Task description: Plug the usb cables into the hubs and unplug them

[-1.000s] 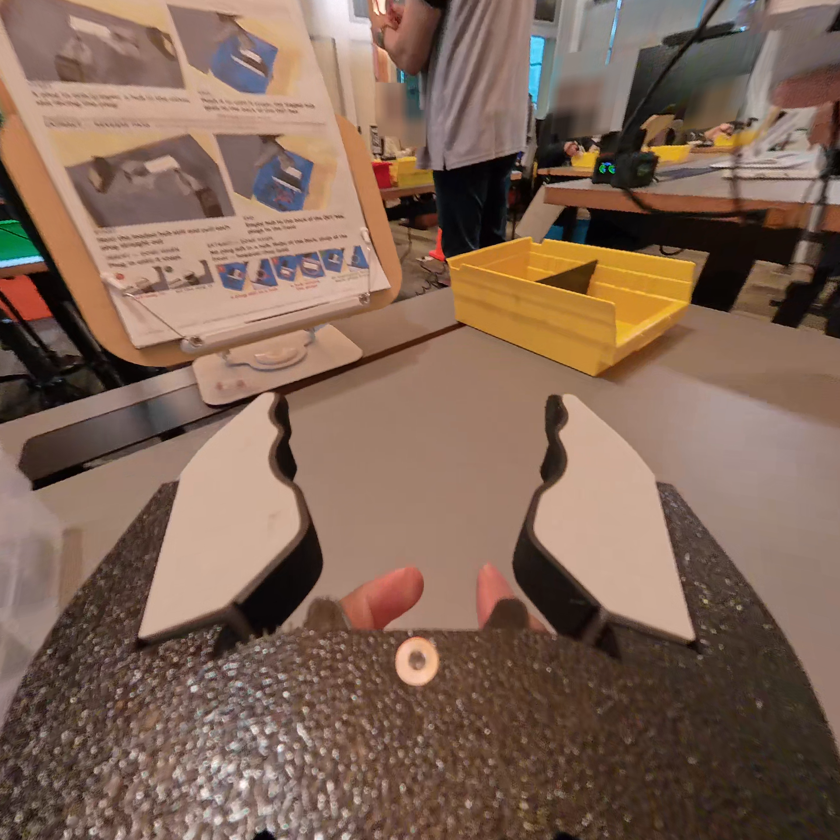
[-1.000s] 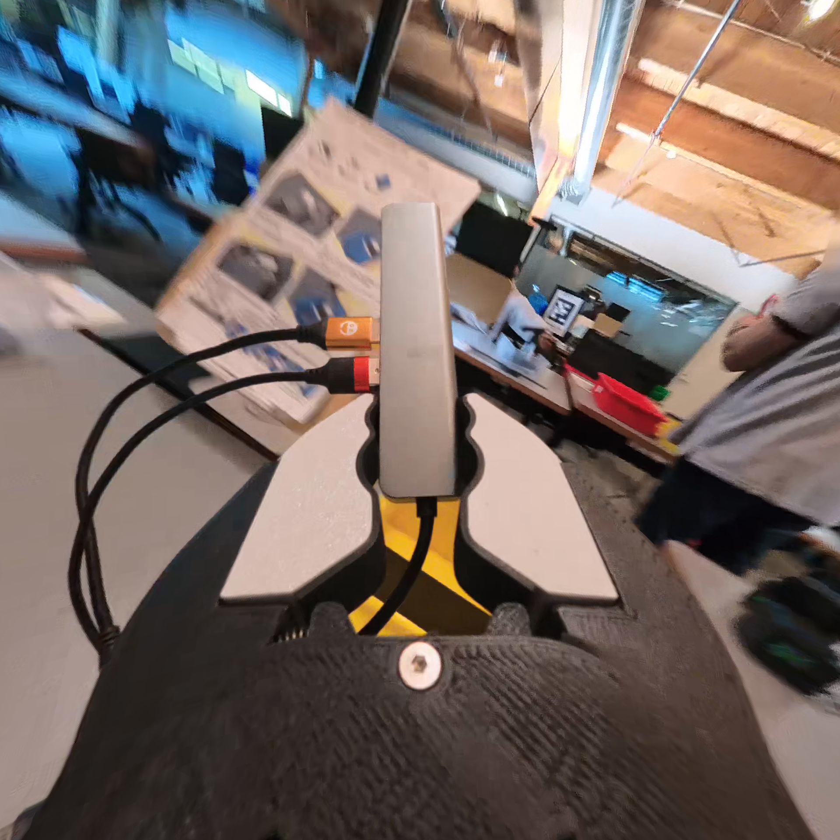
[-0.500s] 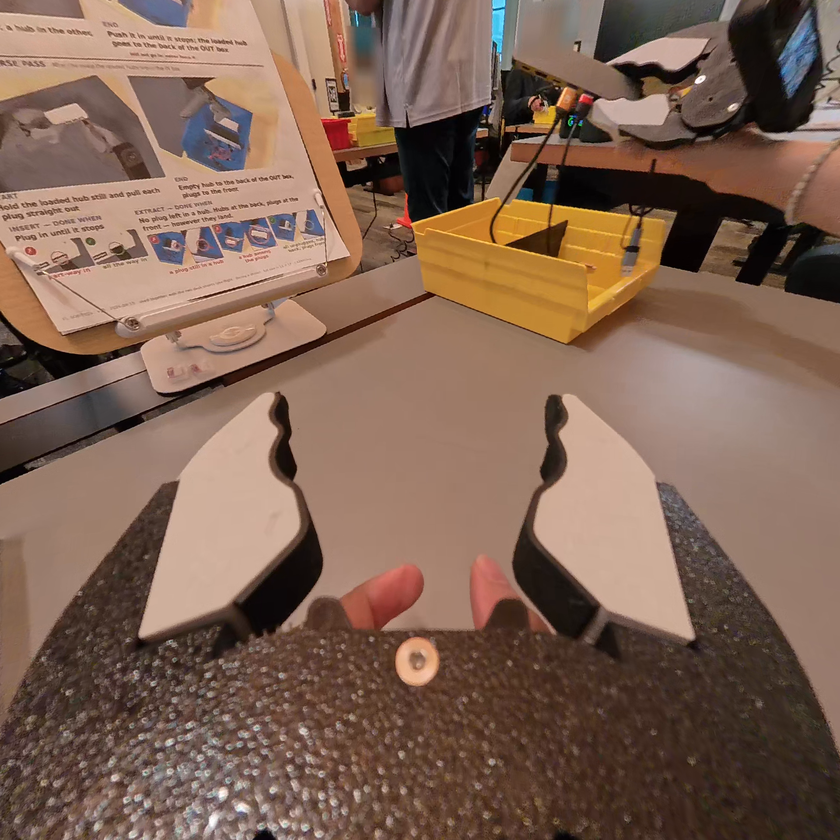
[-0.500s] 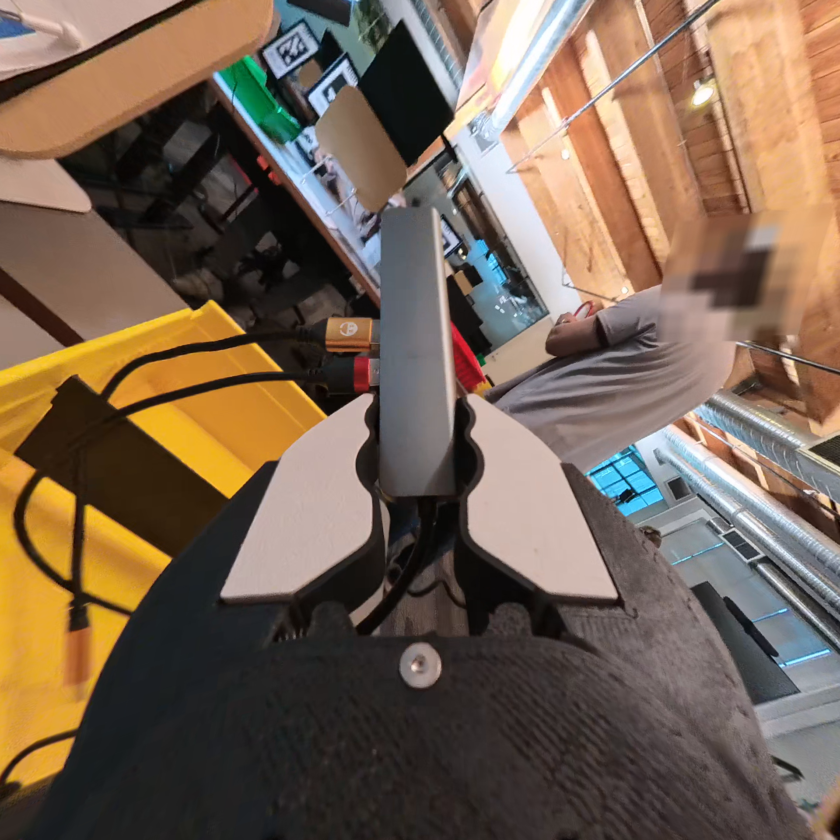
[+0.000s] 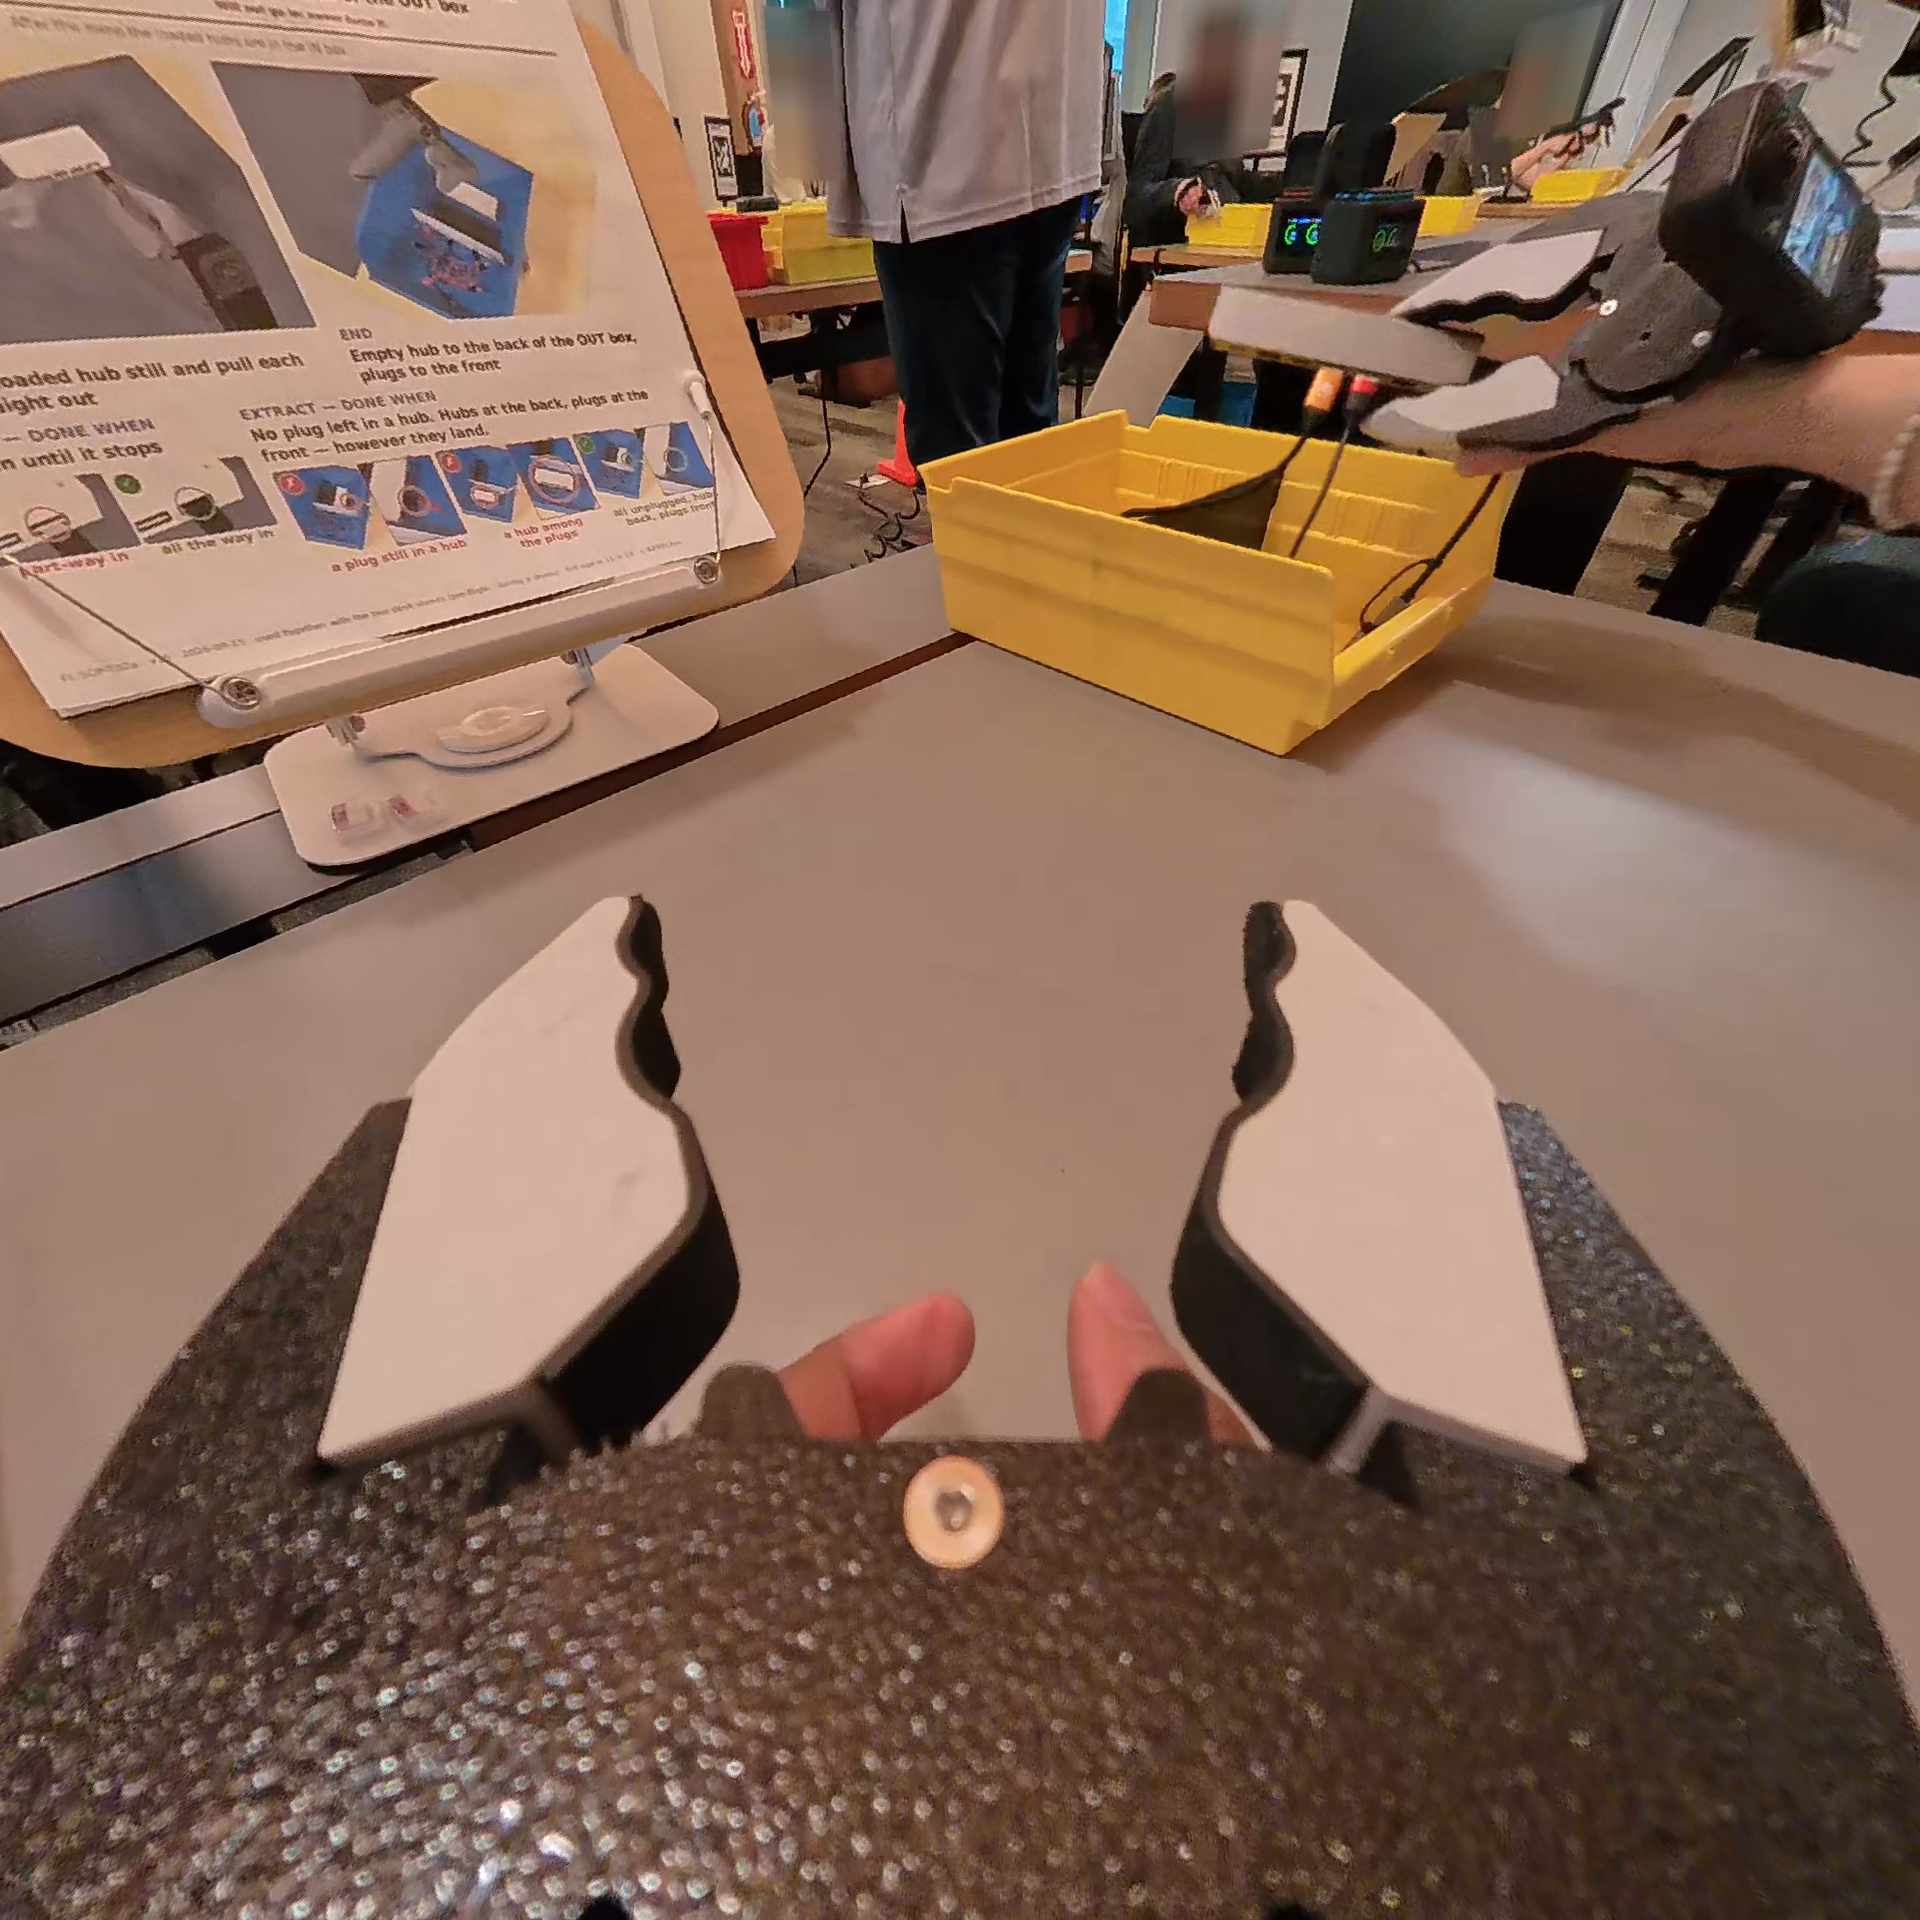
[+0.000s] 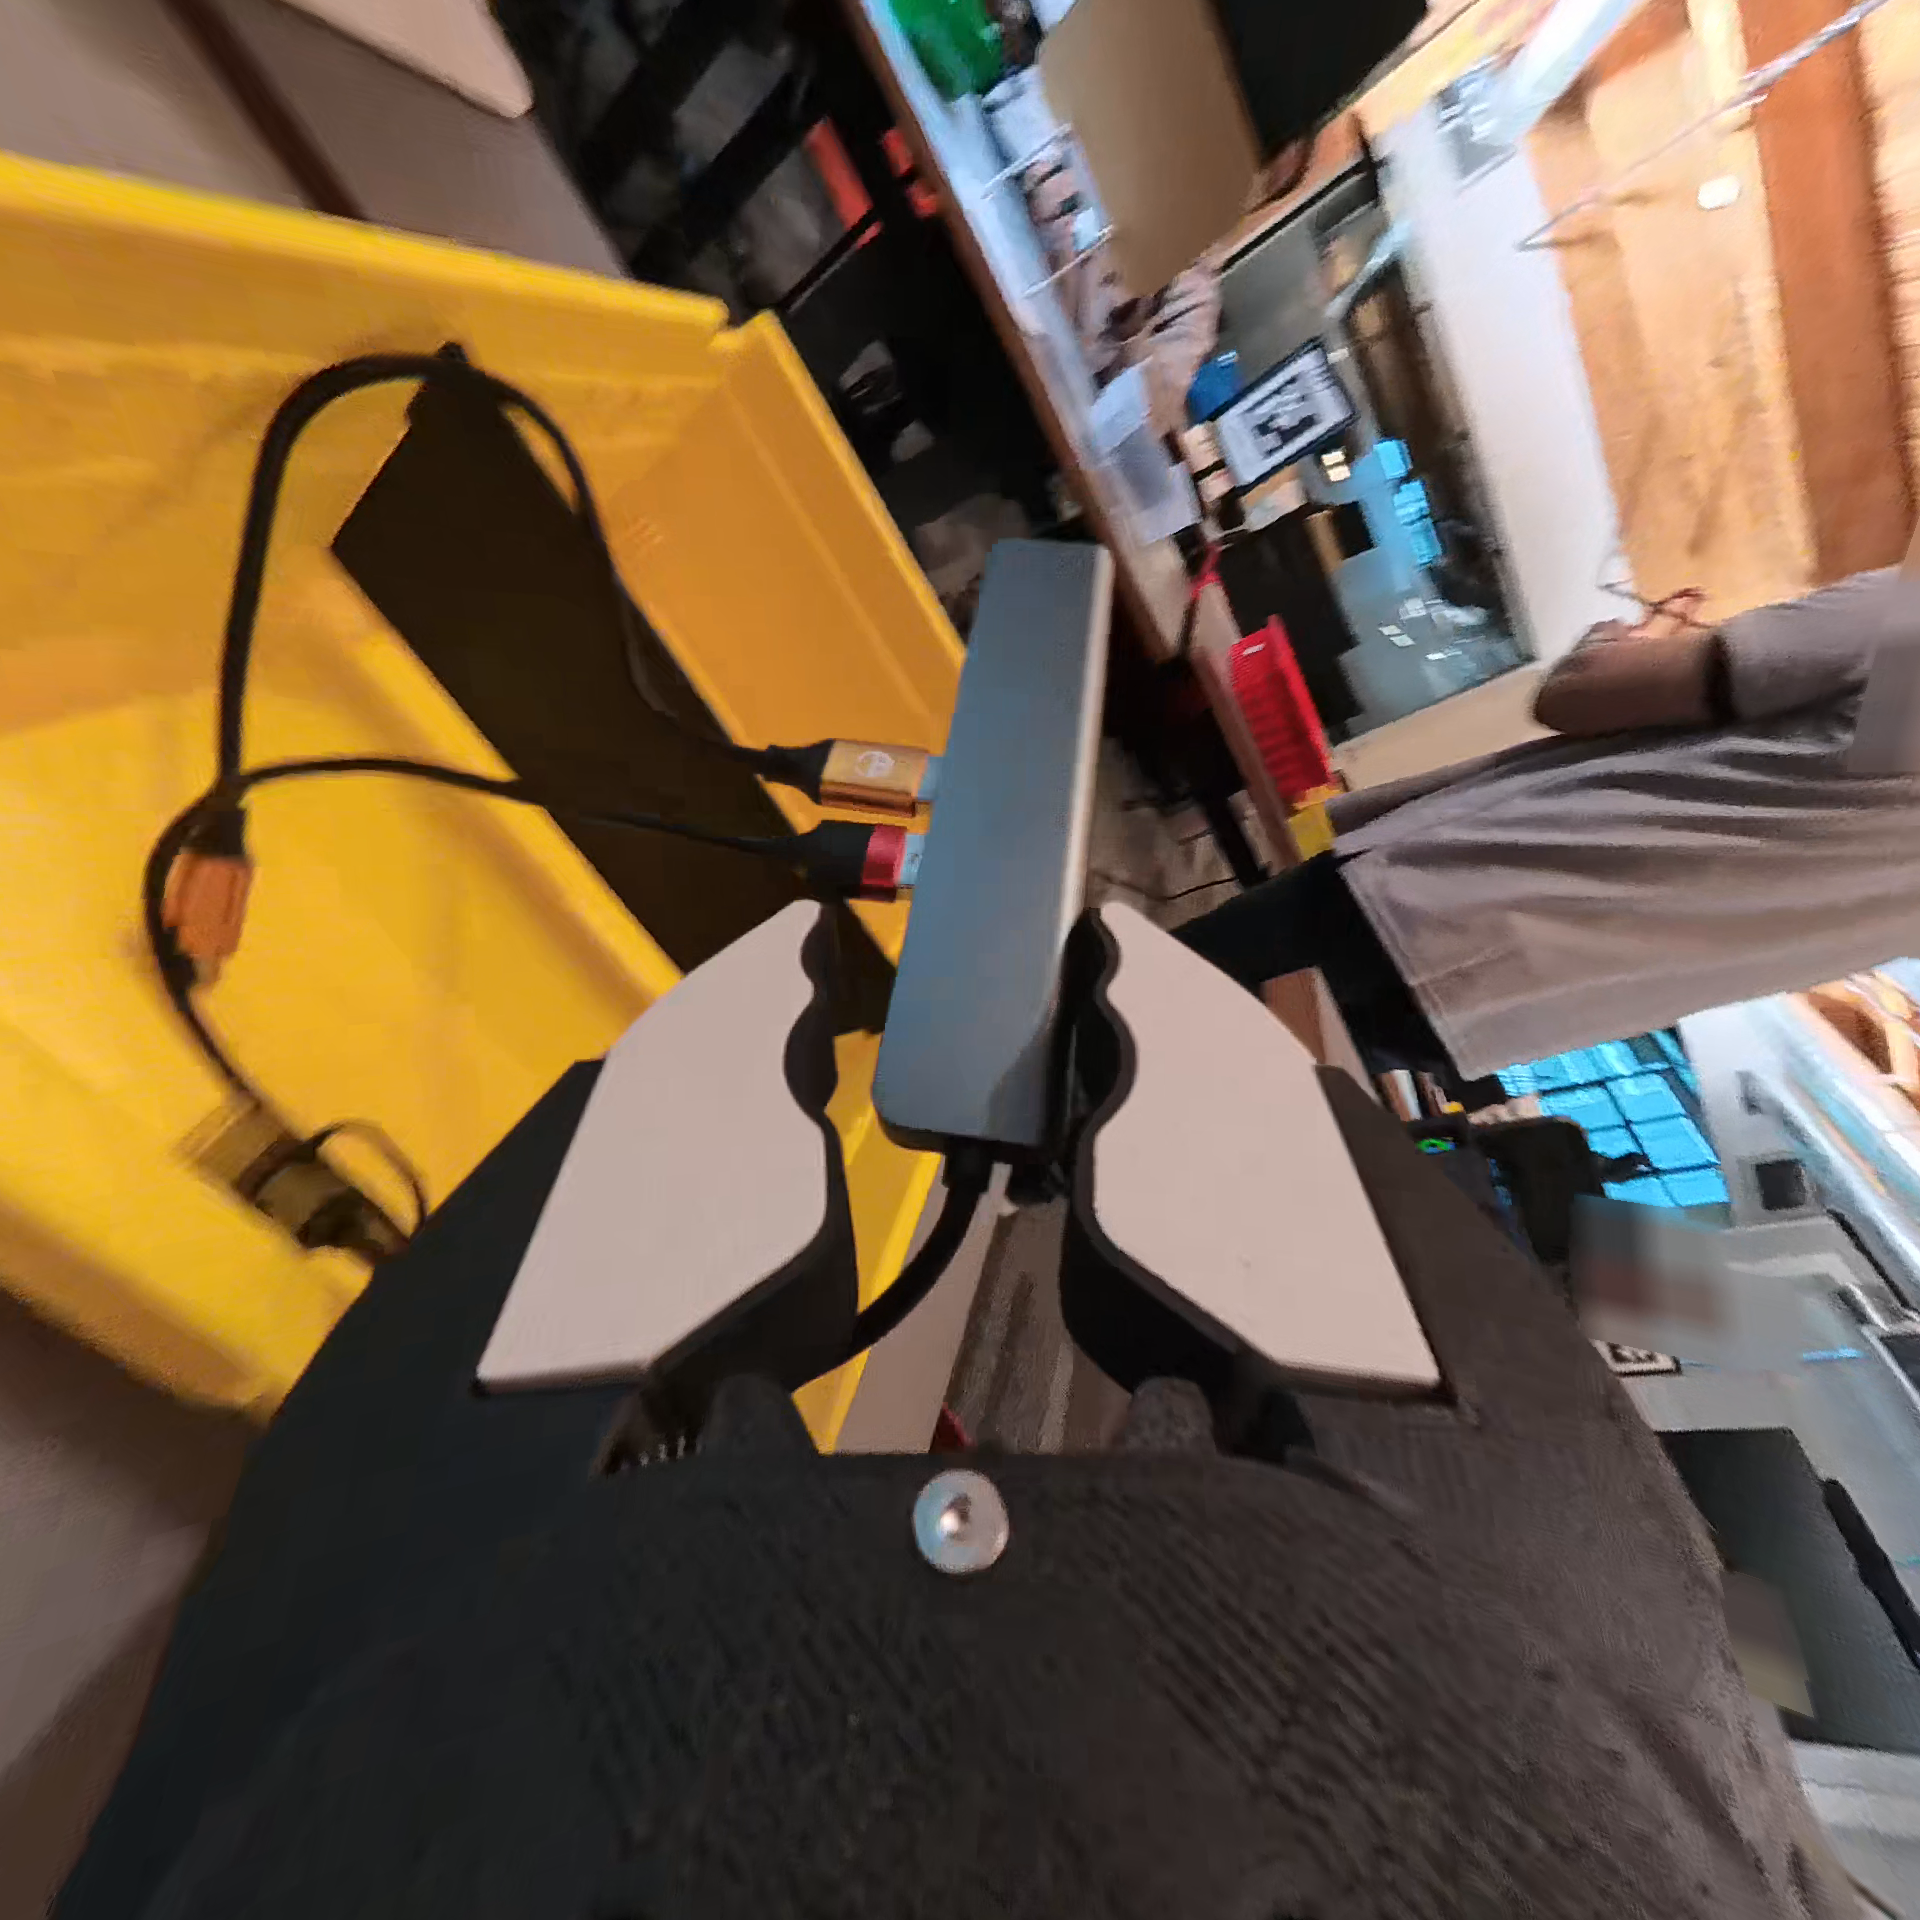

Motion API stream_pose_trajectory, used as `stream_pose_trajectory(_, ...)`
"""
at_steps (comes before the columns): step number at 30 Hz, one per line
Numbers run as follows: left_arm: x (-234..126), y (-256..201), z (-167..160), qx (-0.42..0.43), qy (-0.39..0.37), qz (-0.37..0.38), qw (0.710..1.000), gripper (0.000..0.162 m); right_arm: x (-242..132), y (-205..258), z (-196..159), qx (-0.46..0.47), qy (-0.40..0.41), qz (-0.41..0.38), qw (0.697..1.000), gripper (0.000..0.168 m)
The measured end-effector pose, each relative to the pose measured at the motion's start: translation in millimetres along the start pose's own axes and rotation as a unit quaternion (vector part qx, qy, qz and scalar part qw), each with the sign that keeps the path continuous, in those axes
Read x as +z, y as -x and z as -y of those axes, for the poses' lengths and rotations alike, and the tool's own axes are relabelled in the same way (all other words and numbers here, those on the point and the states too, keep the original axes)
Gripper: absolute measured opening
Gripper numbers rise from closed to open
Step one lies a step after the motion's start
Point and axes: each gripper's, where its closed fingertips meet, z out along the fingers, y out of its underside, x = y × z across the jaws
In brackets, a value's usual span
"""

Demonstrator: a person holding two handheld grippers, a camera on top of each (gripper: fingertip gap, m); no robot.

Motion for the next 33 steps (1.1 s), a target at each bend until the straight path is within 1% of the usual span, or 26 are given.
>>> stream_pose_trajectory(3, 1, -1, -2, -0.004, 0.002, -0.004, 1.0, 0.105, -5, 21, -16, -0.003, 0.05, 0.09, 0.995, 0.052)
stream_pose_trajectory(4, 1, -2, -2, -0.004, 0.003, -0.004, 1.0, 0.105, -6, 26, -24, -0.01, 0.076, 0.11, 0.991, 0.058)
stream_pose_trajectory(6, 2, -4, -2, -0.003, 0.003, -0.006, 1.0, 0.105, -5, 27, -32, -0.037, 0.106, 0.116, 0.987, 0.058)
stream_pose_trajectory(7, 2, -5, -2, -0.001, 0.003, -0.006, 1.0, 0.105, -5, 24, -28, -0.032, 0.096, 0.113, 0.988, 0.058)
stream_pose_trajectory(10, 1, -7, -2, 0.005, 0.007, -0.007, 1.0, 0.105, -8, 17, -4, 0.085, 0.039, 0.134, 0.987, 0.064)
stream_pose_trajectory(12, 0, -7, -1, 0.006, 0.006, -0.008, 1.0, 0.105, -12, 14, -1, 0.141, 0.032, 0.167, 0.975, 0.065)
stream_pose_trajectory(15, 0, -7, 0, 0.005, 0.006, -0.01, 1.0, 0.105, -17, -3, -22, 0.126, 0.097, 0.132, 0.978, 0.062)
stream_pose_trajectory(16, 0, -7, 0, 0.004, 0.006, -0.01, 1.0, 0.105, -19, -10, -31, 0.124, 0.122, 0.111, 0.979, 0.055)
stream_pose_trajectory(17, 0, -7, 0, 0.004, 0.005, -0.01, 1.0, 0.105, -19, -13, -41, 0.129, 0.147, 0.095, 0.976, 0.054)
stream_pose_trajectory(20, 1, -9, -1, 0.002, 0.006, -0.017, 1.0, 0.104, -20, 13, -51, 0.165, 0.173, 0.147, 0.96, 0.054)
stream_pose_trajectory(22, 3, -11, -4, 0.003, 0.011, -0.02, 1.0, 0.104, -12, 18, -51, 0.153, 0.173, 0.139, 0.963, 0.049)
stream_pose_trajectory(25, 4, -13, -6, 0.007, 0.017, -0.023, 1.0, 0.104, 6, 10, -60, 0.101, 0.207, 0.102, 0.968, 0.048)
stream_pose_trajectory(28, 5, -12, -9, 0.008, 0.022, -0.022, 0.999, 0.104, 21, 14, -71, 0.072, 0.244, 0.113, 0.961, 0.048)
stream_pose_trajectory(31, 5, -9, -11, 0.007, 0.025, -0.018, 0.999, 0.104, 29, 17, -75, 0.076, 0.255, 0.133, 0.955, 0.047)
stream_pose_trajectory(33, 5, -7, -11, 0.005, 0.024, -0.017, 1.0, 0.104, 31, 20, -75, 0.079, 0.254, 0.145, 0.953, 0.04)
